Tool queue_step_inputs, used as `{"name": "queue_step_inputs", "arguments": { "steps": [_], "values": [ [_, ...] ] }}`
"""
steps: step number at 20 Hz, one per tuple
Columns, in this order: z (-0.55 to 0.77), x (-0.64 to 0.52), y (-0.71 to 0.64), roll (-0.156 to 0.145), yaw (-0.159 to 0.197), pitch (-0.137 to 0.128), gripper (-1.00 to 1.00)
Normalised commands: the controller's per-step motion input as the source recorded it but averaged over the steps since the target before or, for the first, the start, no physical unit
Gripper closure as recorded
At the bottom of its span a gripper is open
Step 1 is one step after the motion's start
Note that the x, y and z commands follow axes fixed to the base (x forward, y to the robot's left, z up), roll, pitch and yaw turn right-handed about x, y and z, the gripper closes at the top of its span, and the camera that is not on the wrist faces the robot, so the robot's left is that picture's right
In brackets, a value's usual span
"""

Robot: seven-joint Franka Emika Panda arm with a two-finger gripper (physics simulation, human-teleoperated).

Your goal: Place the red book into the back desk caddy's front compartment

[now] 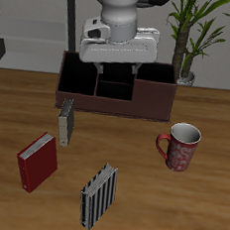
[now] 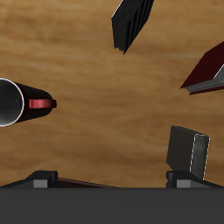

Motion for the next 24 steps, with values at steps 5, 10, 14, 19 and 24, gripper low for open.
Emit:
{"name": "queue_step_inputs", "arguments": {
  "steps": [5, 10, 14, 19, 24],
  "values": [
    [0.06, 0.24, -0.42, -0.006, 0.041, -0.003, -1.00],
    [0.01, 0.39, -0.69, -0.038, -0.013, -0.008, -1.00],
    [0.00, 0.32, -0.64, -0.095, -0.002, -0.024, -1.00],
    [0.11, 0.27, -0.53, -0.059, -0.061, -0.026, -1.00],
    [0.10, 0.23, -0.31, -0.027, -0.042, -0.053, -1.00]
  ]
}}
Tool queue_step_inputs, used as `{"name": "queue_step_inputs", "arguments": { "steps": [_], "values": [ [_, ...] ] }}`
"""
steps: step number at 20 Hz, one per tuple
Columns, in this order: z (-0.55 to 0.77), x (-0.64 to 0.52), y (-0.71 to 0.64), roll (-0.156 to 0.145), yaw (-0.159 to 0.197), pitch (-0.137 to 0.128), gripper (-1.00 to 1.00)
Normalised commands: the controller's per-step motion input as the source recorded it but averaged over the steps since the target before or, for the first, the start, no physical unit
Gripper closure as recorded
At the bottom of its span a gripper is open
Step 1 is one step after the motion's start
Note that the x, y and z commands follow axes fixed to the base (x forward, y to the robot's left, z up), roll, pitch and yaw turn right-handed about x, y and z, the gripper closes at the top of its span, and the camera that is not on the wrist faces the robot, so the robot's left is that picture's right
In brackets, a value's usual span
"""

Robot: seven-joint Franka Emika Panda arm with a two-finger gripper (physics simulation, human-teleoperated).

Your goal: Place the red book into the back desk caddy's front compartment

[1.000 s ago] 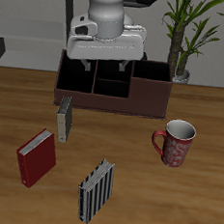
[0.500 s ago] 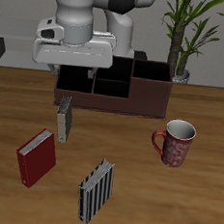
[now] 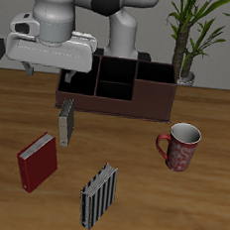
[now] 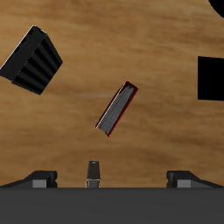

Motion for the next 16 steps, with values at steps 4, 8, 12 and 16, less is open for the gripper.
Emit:
{"name": "queue_step_inputs", "arguments": {
  "steps": [4, 8, 12, 16],
  "values": [
    [-0.08, 0.25, -0.05, -0.018, -0.037, -0.010, -1.00],
    [-0.10, 0.32, 0.14, 0.020, -0.082, -0.033, -1.00],
    [-0.09, 0.24, 0.09, 0.012, -0.014, -0.045, -1.00],
    [-0.14, 0.18, -0.10, -0.001, -0.054, -0.063, -1.00]
  ]
}}
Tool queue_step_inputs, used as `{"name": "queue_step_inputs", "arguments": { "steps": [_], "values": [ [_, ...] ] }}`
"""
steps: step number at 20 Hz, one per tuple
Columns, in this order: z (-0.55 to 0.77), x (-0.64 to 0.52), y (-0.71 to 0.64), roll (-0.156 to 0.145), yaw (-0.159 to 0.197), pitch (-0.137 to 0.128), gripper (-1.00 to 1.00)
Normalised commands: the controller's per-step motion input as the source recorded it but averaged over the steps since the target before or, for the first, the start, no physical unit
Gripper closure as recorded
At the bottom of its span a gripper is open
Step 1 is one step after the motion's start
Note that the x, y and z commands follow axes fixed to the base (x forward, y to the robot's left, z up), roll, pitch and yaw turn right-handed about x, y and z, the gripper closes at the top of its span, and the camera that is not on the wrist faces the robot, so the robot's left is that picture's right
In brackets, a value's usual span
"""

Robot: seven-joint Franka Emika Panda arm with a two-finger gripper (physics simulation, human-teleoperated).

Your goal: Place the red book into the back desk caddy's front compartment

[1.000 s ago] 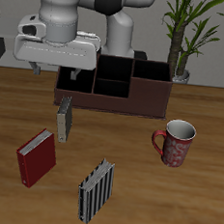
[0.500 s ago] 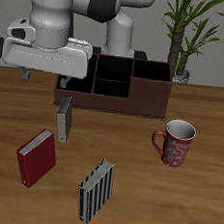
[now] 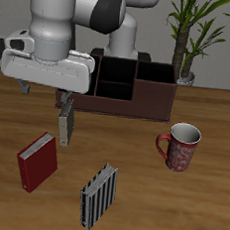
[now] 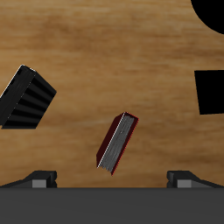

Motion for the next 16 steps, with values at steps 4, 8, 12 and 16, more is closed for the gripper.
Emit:
{"name": "queue_step_inputs", "arguments": {
  "steps": [4, 8, 12, 16],
  "values": [
    [-0.22, 0.13, -0.19, 0.024, -0.045, -0.031, -1.00],
    [-0.23, 0.04, -0.14, 0.004, -0.068, -0.034, -1.00],
    [-0.21, 0.01, -0.08, 0.008, -0.097, -0.008, -1.00],
    [-0.31, 0.04, -0.06, -0.016, -0.053, 0.019, -1.00]
  ]
}}
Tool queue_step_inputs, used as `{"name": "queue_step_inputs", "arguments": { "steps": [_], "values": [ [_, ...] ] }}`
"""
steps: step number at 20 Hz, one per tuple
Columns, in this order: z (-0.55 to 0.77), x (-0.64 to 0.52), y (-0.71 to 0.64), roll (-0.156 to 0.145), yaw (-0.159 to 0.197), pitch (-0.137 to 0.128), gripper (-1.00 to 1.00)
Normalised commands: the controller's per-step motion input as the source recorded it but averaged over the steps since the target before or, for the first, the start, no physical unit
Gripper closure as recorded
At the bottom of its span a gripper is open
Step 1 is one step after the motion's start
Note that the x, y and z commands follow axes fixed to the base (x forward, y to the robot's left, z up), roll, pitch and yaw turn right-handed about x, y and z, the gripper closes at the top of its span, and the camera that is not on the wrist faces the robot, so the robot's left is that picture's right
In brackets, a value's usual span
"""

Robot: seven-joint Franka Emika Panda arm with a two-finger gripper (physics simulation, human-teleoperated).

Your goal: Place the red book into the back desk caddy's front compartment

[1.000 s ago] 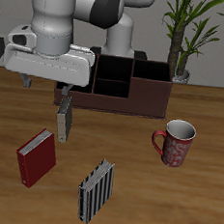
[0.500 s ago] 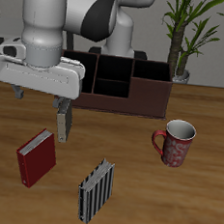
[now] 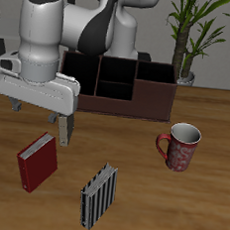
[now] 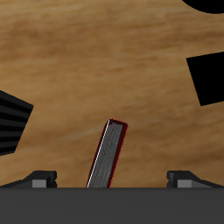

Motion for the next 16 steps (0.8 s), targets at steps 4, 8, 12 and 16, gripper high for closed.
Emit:
{"name": "queue_step_inputs", "arguments": {
  "steps": [4, 8, 12, 16],
  "values": [
    [-0.19, 0.00, 0.01, -0.019, -0.098, -0.011, -1.00],
    [-0.26, 0.04, 0.09, 0.009, -0.014, -0.003, -1.00],
    [-0.22, 0.06, -0.05, -0.012, -0.087, 0.021, -1.00],
    [-0.28, 0.01, 0.00, 0.001, -0.076, 0.004, -1.00]
  ]
}}
